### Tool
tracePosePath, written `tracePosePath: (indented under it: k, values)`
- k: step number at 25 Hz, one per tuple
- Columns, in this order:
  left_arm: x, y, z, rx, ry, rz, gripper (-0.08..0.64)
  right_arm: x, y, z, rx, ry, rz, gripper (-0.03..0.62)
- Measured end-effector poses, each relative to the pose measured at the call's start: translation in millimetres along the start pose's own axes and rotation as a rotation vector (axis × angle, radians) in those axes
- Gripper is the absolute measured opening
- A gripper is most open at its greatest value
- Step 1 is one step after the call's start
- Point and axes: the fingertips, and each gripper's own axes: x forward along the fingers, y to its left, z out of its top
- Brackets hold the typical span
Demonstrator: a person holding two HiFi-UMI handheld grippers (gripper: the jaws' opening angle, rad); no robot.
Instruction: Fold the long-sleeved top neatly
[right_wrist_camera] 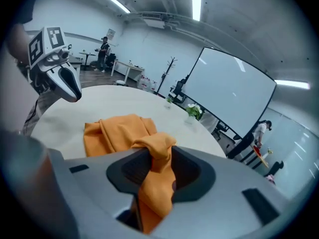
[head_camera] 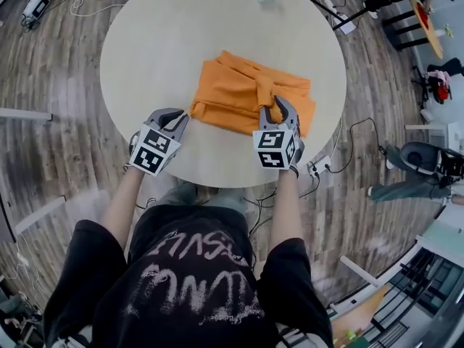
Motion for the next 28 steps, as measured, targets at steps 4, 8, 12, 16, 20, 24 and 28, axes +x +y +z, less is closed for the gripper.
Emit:
tracePosePath:
  k: [4,8,12,16,20,24,28]
  values:
    - [-2.2,5.9,-16.1,-0.024,0.023,0.007,0.054,15.5,38.0,7.7,-0.018,0.004,0.083,0.146]
    - [0.2,9.0,-22.8,-0.032,0.036,0.007,0.054,27.8,62.0,7.7,-0.078,0.038,0.113,0.158]
    - [12.8,9.8,-4.3,-0.031,0.011,-0.007,0.055,35.1,73.2,8.5,-0.142,0.051,0.143,0.183]
    - [31.3,4.9,26.8,-0.028,-0.032,-0.032,0.055,36.5,80.5,12.8,-0.151,0.025,0.179,0.218]
    - [43.3,-4.4,45.8,-0.041,-0.065,-0.050,0.054,37.3,86.4,8.7,-0.180,0.024,0.173,0.264]
    - [55.9,-21.4,71.5,-0.011,-0.106,-0.085,0.055,38.8,85.6,4.5,-0.159,0.030,0.190,0.289]
    - [80.1,-55.4,89.5,0.071,-0.089,-0.144,0.068,34.0,88.7,-1.5,-0.144,0.031,0.204,0.299]
